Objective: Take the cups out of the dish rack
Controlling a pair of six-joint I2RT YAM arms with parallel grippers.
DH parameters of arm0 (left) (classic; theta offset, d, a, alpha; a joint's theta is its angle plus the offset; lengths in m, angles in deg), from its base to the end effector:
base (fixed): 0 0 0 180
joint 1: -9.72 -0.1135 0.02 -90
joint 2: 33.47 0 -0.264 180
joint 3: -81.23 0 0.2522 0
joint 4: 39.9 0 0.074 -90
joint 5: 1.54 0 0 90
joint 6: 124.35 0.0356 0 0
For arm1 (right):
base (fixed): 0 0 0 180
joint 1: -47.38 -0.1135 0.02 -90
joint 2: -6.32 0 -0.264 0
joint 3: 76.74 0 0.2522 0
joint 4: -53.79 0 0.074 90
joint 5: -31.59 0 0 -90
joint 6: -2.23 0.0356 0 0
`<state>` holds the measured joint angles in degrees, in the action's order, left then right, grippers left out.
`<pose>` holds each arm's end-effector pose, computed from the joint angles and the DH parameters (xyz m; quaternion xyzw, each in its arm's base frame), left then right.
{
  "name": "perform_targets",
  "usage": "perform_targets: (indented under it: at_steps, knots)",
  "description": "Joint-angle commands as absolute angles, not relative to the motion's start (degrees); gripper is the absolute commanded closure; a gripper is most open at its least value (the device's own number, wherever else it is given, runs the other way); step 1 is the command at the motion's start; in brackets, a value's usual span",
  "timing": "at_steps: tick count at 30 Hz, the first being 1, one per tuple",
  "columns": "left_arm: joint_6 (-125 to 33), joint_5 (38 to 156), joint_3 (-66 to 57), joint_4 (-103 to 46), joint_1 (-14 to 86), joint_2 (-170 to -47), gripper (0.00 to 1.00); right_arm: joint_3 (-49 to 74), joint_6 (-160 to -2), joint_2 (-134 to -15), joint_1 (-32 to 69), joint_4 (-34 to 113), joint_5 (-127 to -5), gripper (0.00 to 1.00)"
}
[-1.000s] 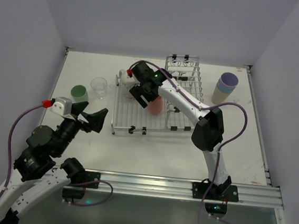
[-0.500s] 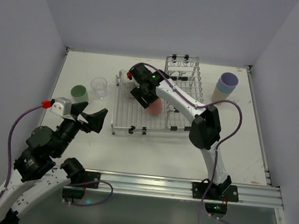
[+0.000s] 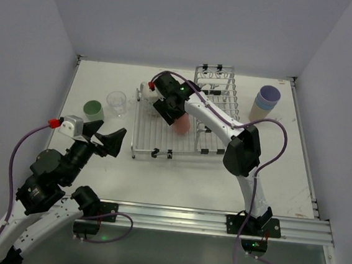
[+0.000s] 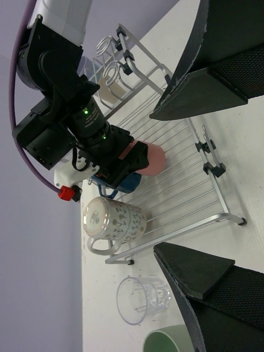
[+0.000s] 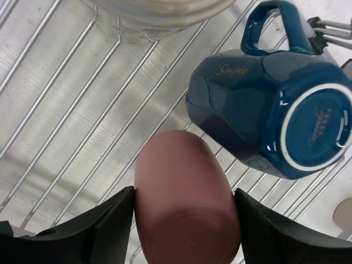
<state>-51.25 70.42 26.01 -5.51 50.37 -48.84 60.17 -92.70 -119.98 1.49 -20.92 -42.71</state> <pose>0.0576 -0.0349 0.3553 0.0232 0.6740 -0.2594 0.6913 0.3351 0.3318 0.2753 -0.3866 0.8852 -0.0470 0.2545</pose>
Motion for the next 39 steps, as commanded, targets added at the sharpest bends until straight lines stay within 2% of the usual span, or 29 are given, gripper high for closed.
perform_targets:
  at_steps: [1,9,15,20,23,33,39]
  knots:
    - [-51.75,70.18,25.54,-7.59,50.33,-49.46,0.0,64.63,-102.8,-113.56,1.42,-25.98,-44.88,0.78]
    - [-52.98,71.67,23.87,-8.64,50.33,-49.46,0.0,62.88,-101.31,-103.99,1.33,-20.36,-49.97,0.81]
    - [-56.14,75.97,23.43,-11.89,50.33,-52.35,0.0,56.21,-97.01,-93.38,1.42,-9.21,-58.05,0.81]
    - [-59.3,85.54,22.11,-19.0,50.33,-57.27,0.0,45.49,-84.1,-84.39,2.29,8.8,-58.94,0.82]
    - [-61.94,87.4,21.32,-23.31,50.33,-60.26,0.0,36.18,-77.68,-77.63,2.64,19.79,-61.56,0.83]
    - [-73.27,93.64,17.46,-37.11,50.33,-74.59,0.03,8.51,-53.35,-62.06,13.53,52.91,-92.56,0.85]
    - [-79.16,97.95,18.77,-45.1,50.33,-80.56,0.1,3.38,-48.14,-59.6,16.62,59.18,-97.26,0.84]
